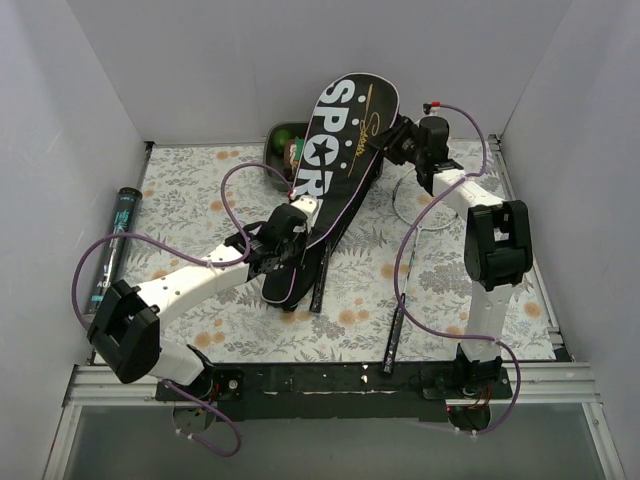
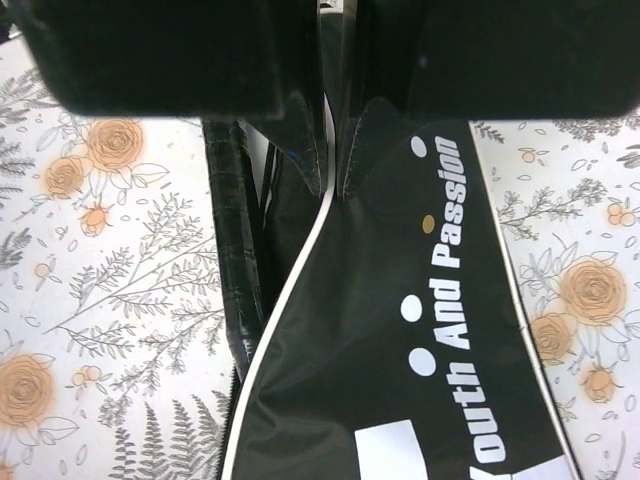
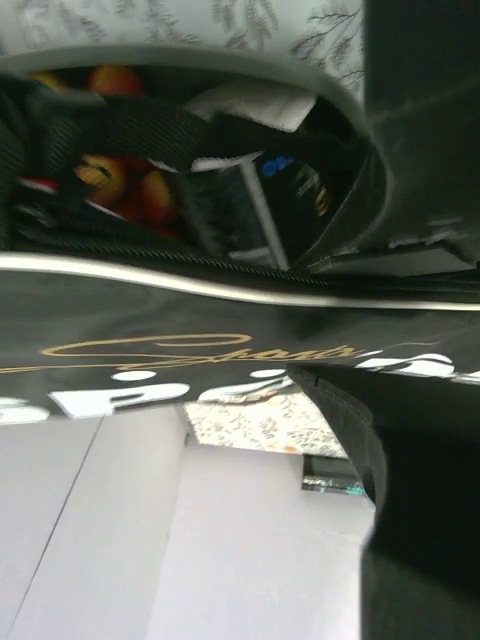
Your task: Pack up the badminton gear
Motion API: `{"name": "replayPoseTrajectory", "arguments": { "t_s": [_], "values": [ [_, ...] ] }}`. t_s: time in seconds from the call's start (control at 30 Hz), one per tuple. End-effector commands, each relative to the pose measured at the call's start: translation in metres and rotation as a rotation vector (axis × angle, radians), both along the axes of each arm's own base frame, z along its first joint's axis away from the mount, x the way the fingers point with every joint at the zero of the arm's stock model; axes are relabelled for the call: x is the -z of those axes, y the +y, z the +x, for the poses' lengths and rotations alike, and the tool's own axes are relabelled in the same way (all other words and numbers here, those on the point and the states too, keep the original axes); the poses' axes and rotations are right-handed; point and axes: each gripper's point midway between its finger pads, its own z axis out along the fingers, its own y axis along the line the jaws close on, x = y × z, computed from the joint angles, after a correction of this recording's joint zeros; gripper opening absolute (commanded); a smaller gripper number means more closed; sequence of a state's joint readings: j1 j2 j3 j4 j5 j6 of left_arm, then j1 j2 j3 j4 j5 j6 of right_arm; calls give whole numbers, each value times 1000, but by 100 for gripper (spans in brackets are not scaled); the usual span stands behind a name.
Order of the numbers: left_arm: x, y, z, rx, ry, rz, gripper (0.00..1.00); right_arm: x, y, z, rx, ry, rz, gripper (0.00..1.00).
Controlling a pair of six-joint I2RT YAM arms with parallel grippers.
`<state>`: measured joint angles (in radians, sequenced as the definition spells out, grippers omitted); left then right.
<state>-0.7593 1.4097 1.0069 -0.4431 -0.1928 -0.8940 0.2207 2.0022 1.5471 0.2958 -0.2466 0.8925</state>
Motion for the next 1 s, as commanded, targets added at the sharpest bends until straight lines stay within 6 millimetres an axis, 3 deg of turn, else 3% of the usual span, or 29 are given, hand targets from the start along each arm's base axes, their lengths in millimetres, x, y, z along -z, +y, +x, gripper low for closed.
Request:
{"name": "replayPoseTrajectory", "arguments": {
  "t_s": [0.0, 0.1, 0.2, 0.23, 0.27, 0.33, 0.37, 0.43, 0.5, 0.53, 0.57, 0.6, 0.63, 0.7, 0.73, 0.77, 0.8, 0.9, 0.93, 0.97],
  "values": [
    [-34, -16, 4, 30, -68, -150, 0, 27, 16, -18, -115, 53, -33, 54],
    [-38, -21, -5, 52, -49, -204, 0, 42, 14, -21, -126, 120, -61, 56],
    [-40, -26, -16, 71, -15, -261, 0, 49, 11, -26, -129, 143, -91, 56],
    [-45, -26, -19, 74, -17, -280, 0, 44, 8, -29, -126, 126, -104, 56],
    [-45, -29, -25, 94, 2, -300, 0, 54, 5, -36, -125, 145, -115, 56],
    [-39, -27, -34, 96, 29, -317, 0, 46, 2, -45, -121, 126, -128, 56],
    [-42, -25, -37, 93, 23, -328, 0, 60, -1, -56, -125, 151, -142, 56],
    [-37, -21, -43, 89, 39, -332, 0, 50, -6, -68, -111, 125, -158, 56],
    [-37, -19, -47, 90, 39, -341, 0, 63, -15, -86, -103, 145, -194, 56],
    [-37, -18, -48, 86, 44, -343, 0, 49, -19, -95, -94, 115, -199, 56],
    [-37, -18, -49, 88, 44, -346, 0, 48, -22, -102, -97, 103, -219, 56],
    [-38, -18, -49, 86, 42, -351, 0, 60, -27, -115, -90, 132, -241, 56],
    [-37, -18, -51, 87, 46, -351, 0, 44, -29, -126, -89, 97, -248, 56],
    [-35, -18, -50, 89, 48, -347, 0, 58, -34, -153, -102, 132, -280, 56],
    [-34, -18, -51, 91, 52, -346, 0, 47, -30, -168, -118, 104, -279, 56],
    [-33, -19, -50, 89, 51, -345, 0, 51, -28, -182, -137, 124, -286, 56],
    [-31, -19, -50, 90, 54, -340, 0, 70, -25, -204, -164, 170, -288, 56],
    [-30, -20, -48, 92, 54, -337, 0, 62, -5, -250, -223, 136, -254, 57],
    [-29, -20, -48, 94, 54, -336, 0, 81, 5, -274, -267, 173, -257, 56],
    [-29, -21, -48, 94, 54, -336, 0, 87, 9, -287, -286, 186, -248, 57]
  ]
}}
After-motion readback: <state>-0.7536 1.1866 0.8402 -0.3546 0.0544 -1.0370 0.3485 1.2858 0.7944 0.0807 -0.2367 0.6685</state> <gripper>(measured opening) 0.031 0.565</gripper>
